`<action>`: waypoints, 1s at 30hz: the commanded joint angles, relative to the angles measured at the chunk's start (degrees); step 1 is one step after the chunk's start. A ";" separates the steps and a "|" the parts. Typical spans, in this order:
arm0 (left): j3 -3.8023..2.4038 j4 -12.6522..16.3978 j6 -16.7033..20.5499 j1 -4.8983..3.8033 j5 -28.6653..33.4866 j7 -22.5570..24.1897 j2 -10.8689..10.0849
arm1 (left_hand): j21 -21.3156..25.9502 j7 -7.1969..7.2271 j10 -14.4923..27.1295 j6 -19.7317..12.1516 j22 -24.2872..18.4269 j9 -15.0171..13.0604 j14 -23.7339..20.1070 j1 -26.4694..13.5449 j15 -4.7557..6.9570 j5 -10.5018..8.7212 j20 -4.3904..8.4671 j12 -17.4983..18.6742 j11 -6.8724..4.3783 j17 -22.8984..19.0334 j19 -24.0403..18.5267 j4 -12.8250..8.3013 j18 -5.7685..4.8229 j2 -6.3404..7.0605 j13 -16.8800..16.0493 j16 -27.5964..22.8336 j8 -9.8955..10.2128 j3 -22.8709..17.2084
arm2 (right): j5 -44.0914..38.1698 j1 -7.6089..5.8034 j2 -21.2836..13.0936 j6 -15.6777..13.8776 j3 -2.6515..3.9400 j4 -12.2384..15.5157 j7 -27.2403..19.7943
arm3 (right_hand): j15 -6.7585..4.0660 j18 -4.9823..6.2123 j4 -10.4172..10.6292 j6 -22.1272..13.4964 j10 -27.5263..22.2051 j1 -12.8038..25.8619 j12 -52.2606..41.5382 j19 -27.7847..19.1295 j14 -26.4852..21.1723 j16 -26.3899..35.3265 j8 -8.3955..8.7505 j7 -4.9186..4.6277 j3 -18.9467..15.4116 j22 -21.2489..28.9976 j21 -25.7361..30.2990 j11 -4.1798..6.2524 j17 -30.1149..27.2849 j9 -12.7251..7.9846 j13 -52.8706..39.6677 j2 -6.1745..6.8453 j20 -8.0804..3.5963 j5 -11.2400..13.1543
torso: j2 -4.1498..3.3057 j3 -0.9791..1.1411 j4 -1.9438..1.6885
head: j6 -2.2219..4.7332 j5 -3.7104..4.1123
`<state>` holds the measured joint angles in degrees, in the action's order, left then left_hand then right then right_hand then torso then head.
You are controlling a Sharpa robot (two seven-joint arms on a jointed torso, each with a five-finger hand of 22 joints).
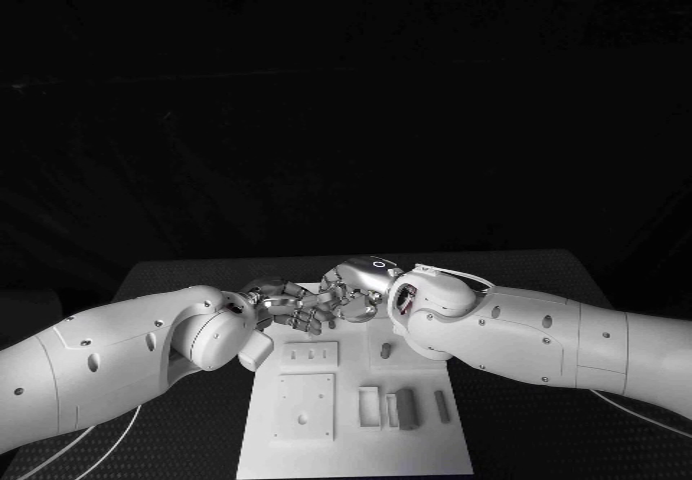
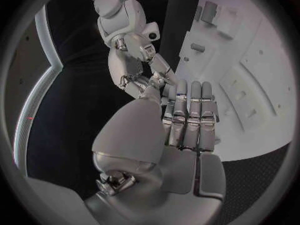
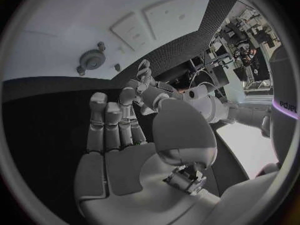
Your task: Assemble the parts on the task board
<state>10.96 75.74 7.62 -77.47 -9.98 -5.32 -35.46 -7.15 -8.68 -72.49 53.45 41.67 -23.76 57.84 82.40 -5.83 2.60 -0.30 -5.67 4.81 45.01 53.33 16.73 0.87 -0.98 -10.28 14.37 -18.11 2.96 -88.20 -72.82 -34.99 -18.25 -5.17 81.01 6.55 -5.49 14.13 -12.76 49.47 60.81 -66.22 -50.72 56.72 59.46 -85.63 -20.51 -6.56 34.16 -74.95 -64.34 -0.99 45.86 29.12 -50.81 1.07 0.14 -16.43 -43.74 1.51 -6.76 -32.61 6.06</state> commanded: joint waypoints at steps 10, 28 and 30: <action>-0.08 -0.07 -0.68 -0.07 0.20 -0.11 0.06 | 0.43 -0.23 0.01 -0.44 0.09 -0.06 0.25 -0.38 -0.05 0.20 0.13 0.25 0.33 0.08 0.02 0.06 0.76 -0.29 -0.11 -0.37 0.20 0.40 | -0.12 0.14 -0.09 -0.60 0.01 0.68 -1.08 | -0.35 0.87 -0.30 9.29 -1.23 0.52 -0.05 0.32 0.16 -0.21 -0.37 0.73 0.18 -0.84 -0.37 1.15 0.08 0.68 0.07 -0.16 -0.24 -0.11 | 0.00 -0.02 0.01 | -0.14 -0.14; -0.07 -0.26 -0.46 -0.06 0.20 -0.23 0.03 | 0.50 -0.32 0.10 -0.61 0.13 -0.01 0.19 -0.57 -0.08 0.21 0.12 0.32 0.37 0.13 -0.03 0.05 0.76 -0.18 -0.17 -0.48 0.32 0.50 | -0.03 0.27 -0.25 -0.35 0.01 1.20 -1.25 | -0.38 0.87 -0.41 9.35 -1.15 0.58 -0.04 0.41 0.25 -0.19 -0.35 0.76 0.25 -0.82 -0.41 1.18 0.10 0.70 0.09 -0.15 -0.29 -0.11 | 0.01 -0.06 0.00 | -0.30 -0.17; -0.07 -0.23 -0.54 -0.06 0.20 -0.22 0.10 | 0.51 -0.33 0.10 -0.62 0.13 -0.01 0.18 -0.58 -0.08 0.21 0.12 0.32 0.37 0.14 -0.04 0.04 0.76 -0.17 -0.18 -0.49 0.32 0.51 | 0.04 0.28 -0.15 -0.22 0.01 1.21 -1.27 | -0.38 0.87 -0.41 9.35 -1.14 0.59 -0.04 0.41 0.26 -0.19 -0.35 0.76 0.25 -0.82 -0.41 1.18 0.10 0.71 0.09 -0.15 -0.29 -0.11 | 0.00 -0.08 -0.02 | -0.34 -0.19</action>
<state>10.99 75.37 7.59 -77.44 -9.96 -6.11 -35.57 -6.93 -8.91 -72.49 53.20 41.75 -23.81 57.83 82.40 -5.83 2.60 -0.30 -5.67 4.81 45.10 53.33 16.87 0.86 -0.98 -10.37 14.14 -17.91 3.10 -88.12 -72.65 -35.33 -18.79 -5.14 81.93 6.39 -5.51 14.14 -12.99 49.54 61.02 -66.22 -50.73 57.02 59.54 -85.64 -20.64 -6.49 34.24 -74.96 -64.55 -0.78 45.89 29.12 -50.77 1.08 0.02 -16.42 -43.74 1.45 -6.75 -32.90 5.91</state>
